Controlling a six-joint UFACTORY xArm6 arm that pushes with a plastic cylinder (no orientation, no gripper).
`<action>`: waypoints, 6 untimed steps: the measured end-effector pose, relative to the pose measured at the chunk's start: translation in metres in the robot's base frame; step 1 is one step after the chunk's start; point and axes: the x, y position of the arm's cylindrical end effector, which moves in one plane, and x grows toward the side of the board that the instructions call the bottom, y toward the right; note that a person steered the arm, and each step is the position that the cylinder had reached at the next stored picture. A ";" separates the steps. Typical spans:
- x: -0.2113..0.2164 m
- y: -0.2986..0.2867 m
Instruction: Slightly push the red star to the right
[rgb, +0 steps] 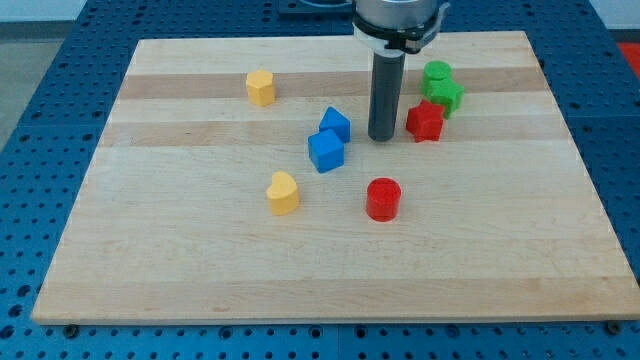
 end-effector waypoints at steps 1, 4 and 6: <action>0.000 0.012; 0.000 0.046; 0.000 0.054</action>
